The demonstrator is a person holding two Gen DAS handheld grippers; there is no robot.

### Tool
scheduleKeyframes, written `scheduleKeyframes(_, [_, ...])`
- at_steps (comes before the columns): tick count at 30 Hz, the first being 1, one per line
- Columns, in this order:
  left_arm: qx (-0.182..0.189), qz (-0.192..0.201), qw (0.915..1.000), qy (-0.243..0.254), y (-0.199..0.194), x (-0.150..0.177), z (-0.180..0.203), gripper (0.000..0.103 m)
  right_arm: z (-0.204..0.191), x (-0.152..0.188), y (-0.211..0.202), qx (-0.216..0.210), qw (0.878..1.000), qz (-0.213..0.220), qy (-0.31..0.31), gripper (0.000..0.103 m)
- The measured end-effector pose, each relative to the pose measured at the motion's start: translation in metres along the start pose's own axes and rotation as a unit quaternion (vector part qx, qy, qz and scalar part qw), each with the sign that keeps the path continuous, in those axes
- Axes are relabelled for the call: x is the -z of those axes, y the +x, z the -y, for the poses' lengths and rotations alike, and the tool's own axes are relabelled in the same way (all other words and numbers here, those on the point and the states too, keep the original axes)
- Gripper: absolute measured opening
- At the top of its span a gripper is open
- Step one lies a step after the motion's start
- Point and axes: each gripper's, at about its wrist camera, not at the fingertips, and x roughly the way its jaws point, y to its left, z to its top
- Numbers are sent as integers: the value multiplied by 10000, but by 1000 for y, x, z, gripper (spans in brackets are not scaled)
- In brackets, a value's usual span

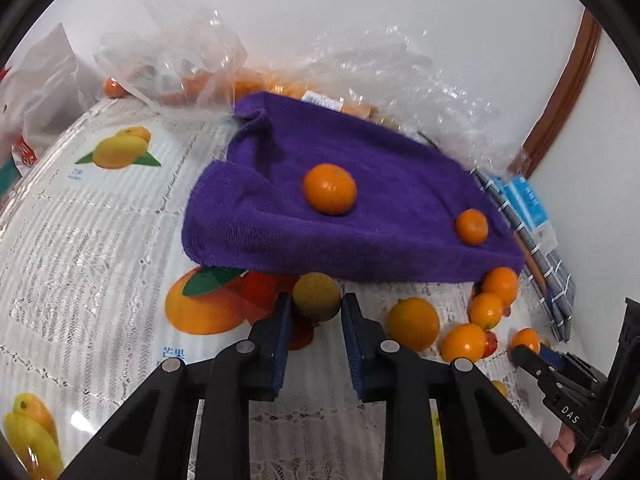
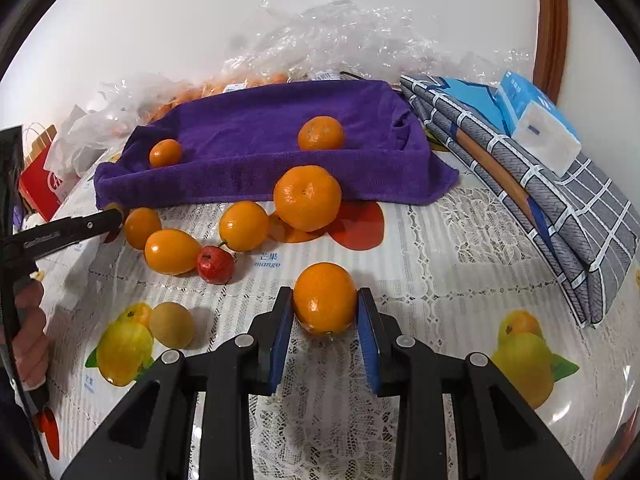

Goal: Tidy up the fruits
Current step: 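Close the right tool on a large orange while the left tool grasps a small yellow-green fruit, then lift both held fruits and carry them over the purple towel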

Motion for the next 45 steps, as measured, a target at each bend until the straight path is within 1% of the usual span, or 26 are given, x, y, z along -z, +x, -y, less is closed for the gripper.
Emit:
scheduleKeyframes(3, [-63,200,9997,-110,-9,3,-2,24,4,0,-5,-160,9997,128,95,31])
scheduleKeyframes(5, [-138,315,9991,-247,-13,4,-6,24,7,0,-6,-171,9995,177,207,31])
scheduleKeyframes(8, [-292,318,9982,-425,-11,1,-12,24,13,-1,-6,-156,9990,200,371,31])
scheduleKeyframes(12, [-358,350,9977,-453,-13,3,-12,24,18,-2,-8,-178,9980,277,544,31])
scheduleKeyframes(15, [-229,465,9980,-368,-16,3,-5,24,22,-3,-7,-191,9971,261,682,31])
scheduleKeyframes(19, [-124,506,9984,-238,-18,3,2,24,29,-3,-6,-218,9953,222,913,31])
scheduleKeyframes(21, [-90,496,9984,-248,-17,3,2,24,34,-3,-5,-265,9942,190,1029,31])
scheduleKeyframes(24, [6,365,9987,-342,-14,3,1,24,37,-2,-6,-254,9931,239,1123,31])
scheduleKeyframes(29, [17,295,9983,-493,-11,4,-5,24,29,-1,-11,-202,9947,391,924,31])
scheduleKeyframes(31, [9,259,9978,-618,-9,3,-11,24,23,-1,-12,-237,9962,397,737,31])
scheduleKeyframes(34, [33,328,9965,-768,-9,1,-17,24,17,-1,-14,-366,9968,452,555,31])
scheduleKeyframes(35, [63,366,9961,-799,-9,0,-19,24,17,-1,-15,-404,9966,466,549,31])
scheduleKeyframes(38, [354,403,9945,-905,-5,-4,-21,24,20,-1,-17,-519,9955,518,595,31])
scheduleKeyframes(41, [407,445,9943,-878,-4,-5,-20,24,19,0,-18,-613,9950,541,578,31])
scheduleKeyframes(45, [417,624,9953,-616,-9,-4,-10,24,16,0,-19,-673,9950,554,492,31])
